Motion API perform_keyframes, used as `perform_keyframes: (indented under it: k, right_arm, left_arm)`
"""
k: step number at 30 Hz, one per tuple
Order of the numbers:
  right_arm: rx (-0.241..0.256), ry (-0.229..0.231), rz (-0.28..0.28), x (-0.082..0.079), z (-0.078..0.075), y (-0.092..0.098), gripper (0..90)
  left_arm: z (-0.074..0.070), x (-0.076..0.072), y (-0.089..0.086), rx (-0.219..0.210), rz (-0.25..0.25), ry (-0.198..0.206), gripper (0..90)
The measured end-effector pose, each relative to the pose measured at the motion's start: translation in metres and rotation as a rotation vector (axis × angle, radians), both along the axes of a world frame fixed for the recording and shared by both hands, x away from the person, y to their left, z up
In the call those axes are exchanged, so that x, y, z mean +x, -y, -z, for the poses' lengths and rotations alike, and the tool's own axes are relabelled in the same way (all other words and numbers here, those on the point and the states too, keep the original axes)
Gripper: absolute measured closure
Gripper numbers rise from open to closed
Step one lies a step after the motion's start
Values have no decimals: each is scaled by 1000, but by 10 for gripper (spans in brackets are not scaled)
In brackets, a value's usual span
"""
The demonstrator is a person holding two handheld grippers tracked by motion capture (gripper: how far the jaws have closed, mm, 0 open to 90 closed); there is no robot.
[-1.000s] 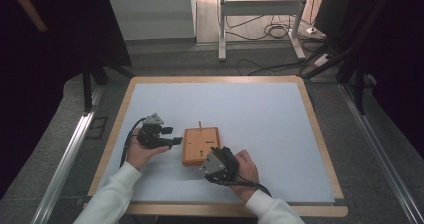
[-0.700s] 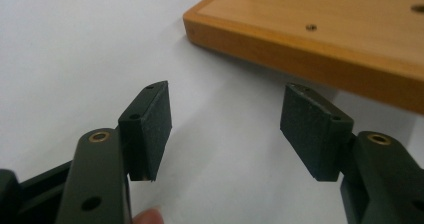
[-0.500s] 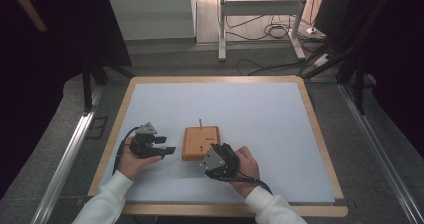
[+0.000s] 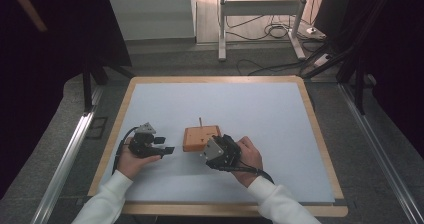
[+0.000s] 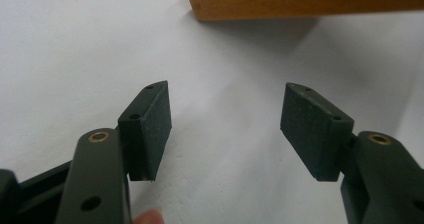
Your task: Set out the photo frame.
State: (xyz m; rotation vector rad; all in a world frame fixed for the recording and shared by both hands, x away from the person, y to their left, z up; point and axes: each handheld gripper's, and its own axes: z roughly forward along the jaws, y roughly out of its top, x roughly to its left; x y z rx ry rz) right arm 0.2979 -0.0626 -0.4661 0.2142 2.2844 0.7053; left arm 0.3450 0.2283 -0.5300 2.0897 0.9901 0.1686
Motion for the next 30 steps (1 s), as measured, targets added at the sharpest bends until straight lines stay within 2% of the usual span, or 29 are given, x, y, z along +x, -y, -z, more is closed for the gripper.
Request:
perform_keyframes:
  k: [4, 14, 21, 30]
  right_arm:
    - [-34, -10, -3, 5, -6, -3, 569]
    - [-76, 4, -28, 9, -10, -6, 615]
    - [-72, 19, -28, 10, -12, -3, 647]
    - [-61, 0, -53, 18, -22, -3, 676]
  left_arm:
    - [0, 0, -1, 0, 4, 3, 363]
    - [1, 0, 0, 1, 2, -4, 362]
    - [3, 1, -1, 2, -3, -6, 360]
    - [4, 2, -3, -6, -12, -12, 356]
